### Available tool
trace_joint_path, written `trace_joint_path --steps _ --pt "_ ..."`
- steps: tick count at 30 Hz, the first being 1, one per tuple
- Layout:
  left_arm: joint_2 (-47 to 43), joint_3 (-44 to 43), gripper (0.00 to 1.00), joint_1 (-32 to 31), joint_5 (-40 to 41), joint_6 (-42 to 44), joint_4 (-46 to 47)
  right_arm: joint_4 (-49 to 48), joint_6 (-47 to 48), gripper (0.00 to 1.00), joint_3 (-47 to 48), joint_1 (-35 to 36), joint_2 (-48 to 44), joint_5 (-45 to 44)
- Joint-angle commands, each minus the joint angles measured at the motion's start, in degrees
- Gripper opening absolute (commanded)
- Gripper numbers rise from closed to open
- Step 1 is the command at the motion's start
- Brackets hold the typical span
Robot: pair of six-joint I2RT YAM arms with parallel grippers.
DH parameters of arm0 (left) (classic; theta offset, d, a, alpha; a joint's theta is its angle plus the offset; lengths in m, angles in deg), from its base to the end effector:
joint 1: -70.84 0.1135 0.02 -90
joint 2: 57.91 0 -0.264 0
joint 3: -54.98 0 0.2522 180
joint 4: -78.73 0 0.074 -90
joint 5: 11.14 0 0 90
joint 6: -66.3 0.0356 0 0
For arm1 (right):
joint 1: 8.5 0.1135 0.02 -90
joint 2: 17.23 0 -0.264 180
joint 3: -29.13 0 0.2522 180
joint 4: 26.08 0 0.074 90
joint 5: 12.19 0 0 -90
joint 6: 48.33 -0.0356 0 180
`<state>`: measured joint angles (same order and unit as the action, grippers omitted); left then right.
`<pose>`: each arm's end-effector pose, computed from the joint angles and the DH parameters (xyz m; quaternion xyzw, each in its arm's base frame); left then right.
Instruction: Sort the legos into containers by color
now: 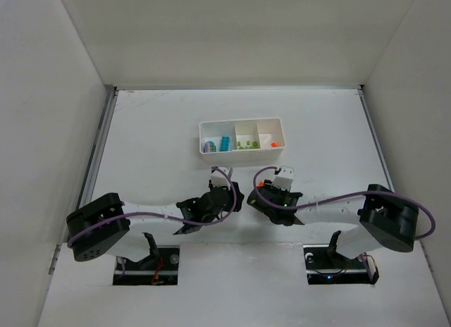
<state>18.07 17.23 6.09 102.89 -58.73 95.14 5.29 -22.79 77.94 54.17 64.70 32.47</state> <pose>0.1210 -0.2227 0.1740 0.0950 0.8128 -0.3082 0.4850 0.1312 0.1988 0.1477 0.0991 0.8985 0.0151 0.4273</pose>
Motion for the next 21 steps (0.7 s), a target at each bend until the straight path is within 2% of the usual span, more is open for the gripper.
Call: trace_joint_path --steps 1,17,21 --pt "-1.2 0.3 0.45 0.5 0.8 -0.6 1.6 -0.1 0.7 0.5 2.3 1.4 1.6 0.3" --pt "-0.3 -0.3 0.45 0.5 0.0 -0.8 1.3 -2.4 -0.2 0.45 1.2 2.2 3.0 2.9" --pt "-0.3 0.1 0.45 0.5 0.0 -1.4 1.7 0.1 -1.4 0.48 1.2 3.9 1.7 2.3"
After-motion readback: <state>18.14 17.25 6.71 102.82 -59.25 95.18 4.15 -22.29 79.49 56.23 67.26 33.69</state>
